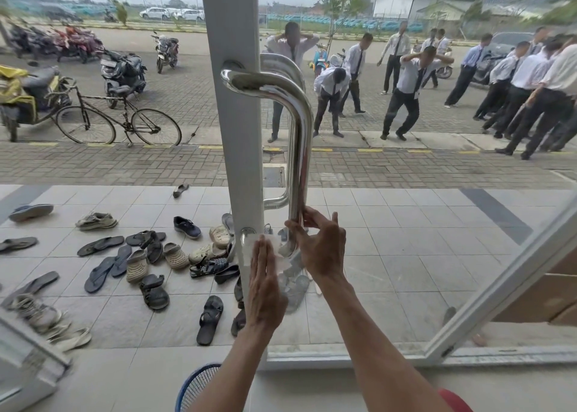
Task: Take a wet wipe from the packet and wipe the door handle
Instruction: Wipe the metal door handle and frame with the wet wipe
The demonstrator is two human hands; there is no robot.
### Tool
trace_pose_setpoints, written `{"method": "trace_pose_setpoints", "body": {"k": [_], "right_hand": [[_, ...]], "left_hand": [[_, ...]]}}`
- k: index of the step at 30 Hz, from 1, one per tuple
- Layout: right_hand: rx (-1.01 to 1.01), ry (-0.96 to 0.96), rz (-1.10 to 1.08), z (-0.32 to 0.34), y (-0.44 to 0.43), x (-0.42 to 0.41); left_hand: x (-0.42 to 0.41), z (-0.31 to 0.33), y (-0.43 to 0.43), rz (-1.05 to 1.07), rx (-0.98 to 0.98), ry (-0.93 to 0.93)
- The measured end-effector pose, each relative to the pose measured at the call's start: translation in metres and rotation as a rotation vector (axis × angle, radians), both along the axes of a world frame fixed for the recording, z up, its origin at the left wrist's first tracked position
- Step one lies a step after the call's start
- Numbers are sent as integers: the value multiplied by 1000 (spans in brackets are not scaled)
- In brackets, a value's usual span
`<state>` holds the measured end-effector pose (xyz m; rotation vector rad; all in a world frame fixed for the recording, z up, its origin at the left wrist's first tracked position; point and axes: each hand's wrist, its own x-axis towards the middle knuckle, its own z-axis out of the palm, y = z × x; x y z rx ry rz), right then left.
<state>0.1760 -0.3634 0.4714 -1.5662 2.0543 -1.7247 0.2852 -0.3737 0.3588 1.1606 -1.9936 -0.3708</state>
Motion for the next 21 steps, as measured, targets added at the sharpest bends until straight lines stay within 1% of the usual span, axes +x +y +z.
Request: {"method": "trace_pose_setpoints", "body": {"k": [2,3,4,6,7,9,11,13,15,17,19,21], "right_hand": [[1,5,-1,1,0,0],[1,10,-2,1,0,0],[1,12,-3,2,1,0],[7,13,-4,2,1,0],[11,15,-6,2,1,0],[18,19,-13,1,1,0],[21,23,-12,0,0,-1],[26,28,-6,0,0,-3],[36,38,-2,-1,-1,-4],[38,46,-2,-1,-1,-4],[45,48,2,-1,-1,-4],[44,43,-10,-1,0,-2]], "left_hand": [[-5,14,-14,126,190,209],[-6,22,-23,158,315,366],[-7,30,-31,174,435,565],[-7,38,-33,155,626,1004],[-7,38,-28,121,690,1187],[-7,30,-10,24,836,1522],[-5,24,-1,-22,993,1769],[-1,29,-13,-7,1107,1894],[8,40,-36,-114,1161,1956],[18,48,-58,-190,1202,1974],[20,49,-63,-194,1249,1892],[15,40,-51,-146,1282,1745]]}}
